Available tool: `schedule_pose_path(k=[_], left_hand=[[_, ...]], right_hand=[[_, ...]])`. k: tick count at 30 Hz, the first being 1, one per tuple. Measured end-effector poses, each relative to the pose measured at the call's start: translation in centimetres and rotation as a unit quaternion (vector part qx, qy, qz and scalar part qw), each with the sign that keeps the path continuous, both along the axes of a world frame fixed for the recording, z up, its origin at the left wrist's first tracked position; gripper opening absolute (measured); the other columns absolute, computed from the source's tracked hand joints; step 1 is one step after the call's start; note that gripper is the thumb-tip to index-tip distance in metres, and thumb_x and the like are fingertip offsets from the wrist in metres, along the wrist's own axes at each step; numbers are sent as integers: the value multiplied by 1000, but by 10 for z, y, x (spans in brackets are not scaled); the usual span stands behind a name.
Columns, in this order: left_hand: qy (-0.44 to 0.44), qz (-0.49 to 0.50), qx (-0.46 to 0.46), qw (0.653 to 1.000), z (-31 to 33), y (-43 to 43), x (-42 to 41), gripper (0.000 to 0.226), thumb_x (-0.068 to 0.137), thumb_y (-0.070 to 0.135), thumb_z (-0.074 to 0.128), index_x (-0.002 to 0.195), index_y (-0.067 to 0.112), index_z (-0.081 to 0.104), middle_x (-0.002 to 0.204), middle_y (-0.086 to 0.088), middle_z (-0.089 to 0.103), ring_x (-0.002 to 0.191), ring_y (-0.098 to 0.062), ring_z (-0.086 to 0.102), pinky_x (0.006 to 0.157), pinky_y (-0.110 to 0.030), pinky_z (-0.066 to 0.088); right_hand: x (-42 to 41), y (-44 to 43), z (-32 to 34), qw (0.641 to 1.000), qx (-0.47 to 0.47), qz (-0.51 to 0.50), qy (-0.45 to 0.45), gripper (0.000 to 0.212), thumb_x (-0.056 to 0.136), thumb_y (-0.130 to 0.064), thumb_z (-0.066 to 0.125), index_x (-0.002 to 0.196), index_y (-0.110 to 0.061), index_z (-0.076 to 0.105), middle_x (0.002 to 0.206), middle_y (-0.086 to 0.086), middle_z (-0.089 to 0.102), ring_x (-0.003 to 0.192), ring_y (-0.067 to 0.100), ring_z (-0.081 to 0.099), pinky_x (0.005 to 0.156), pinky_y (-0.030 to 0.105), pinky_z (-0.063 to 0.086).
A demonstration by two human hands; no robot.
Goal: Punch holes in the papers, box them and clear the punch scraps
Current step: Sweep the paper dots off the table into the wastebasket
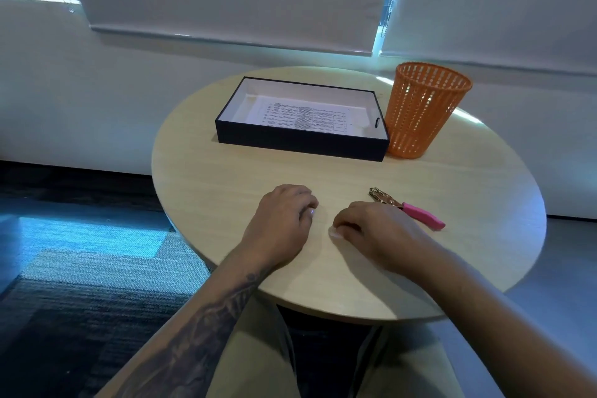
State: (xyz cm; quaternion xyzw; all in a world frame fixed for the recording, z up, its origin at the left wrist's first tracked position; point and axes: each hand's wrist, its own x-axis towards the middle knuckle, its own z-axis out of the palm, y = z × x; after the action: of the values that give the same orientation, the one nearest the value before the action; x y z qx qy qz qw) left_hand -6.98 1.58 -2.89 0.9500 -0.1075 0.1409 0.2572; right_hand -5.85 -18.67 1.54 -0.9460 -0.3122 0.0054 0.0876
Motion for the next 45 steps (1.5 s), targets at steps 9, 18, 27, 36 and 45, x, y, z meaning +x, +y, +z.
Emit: schedule_pose_path(k=[9,18,27,36,45], left_hand=[[0,2,1,1000,-2,0,1,23,99,21,50,111,23,69,124,8,64,120,-14,50,104,-36,40],[-8,-3,6,1000,-4,1,2,22,98,21,51,110,21,70,124,7,65,120,-15,51,103,-36,41],[-7,-6,-1,1000,-3,1,3,21,97,19,53,109,20,70,122,6,66,118,-16,52,101,-38,42],[-3,-5,-18,1000,-2,2,3,20,94,15,54,103,19,71,116,6,69,114,-18,56,99,-37,44],[-20,-22,-77,997,51,-16,40,21,99,21,54,114,21,69,118,8,67,110,-12,59,94,-31,47]], right_hand=[[15,-4,17,986,-67,153,12,27,98,-33,62,121,-40,72,116,-15,67,95,7,65,78,30,55],[18,-6,11,978,-92,179,-47,30,99,-34,46,110,-33,74,103,-11,69,90,12,67,68,35,56],[9,-10,-14,984,-60,143,-84,26,107,-30,39,112,-22,63,105,-4,61,95,18,53,77,34,47],[5,-16,-4,997,75,31,11,16,104,-25,42,95,-25,55,95,-10,56,88,10,46,80,32,40],[30,-44,37,970,237,-28,36,16,104,-22,48,91,-30,50,89,-8,57,76,4,51,66,23,43]])
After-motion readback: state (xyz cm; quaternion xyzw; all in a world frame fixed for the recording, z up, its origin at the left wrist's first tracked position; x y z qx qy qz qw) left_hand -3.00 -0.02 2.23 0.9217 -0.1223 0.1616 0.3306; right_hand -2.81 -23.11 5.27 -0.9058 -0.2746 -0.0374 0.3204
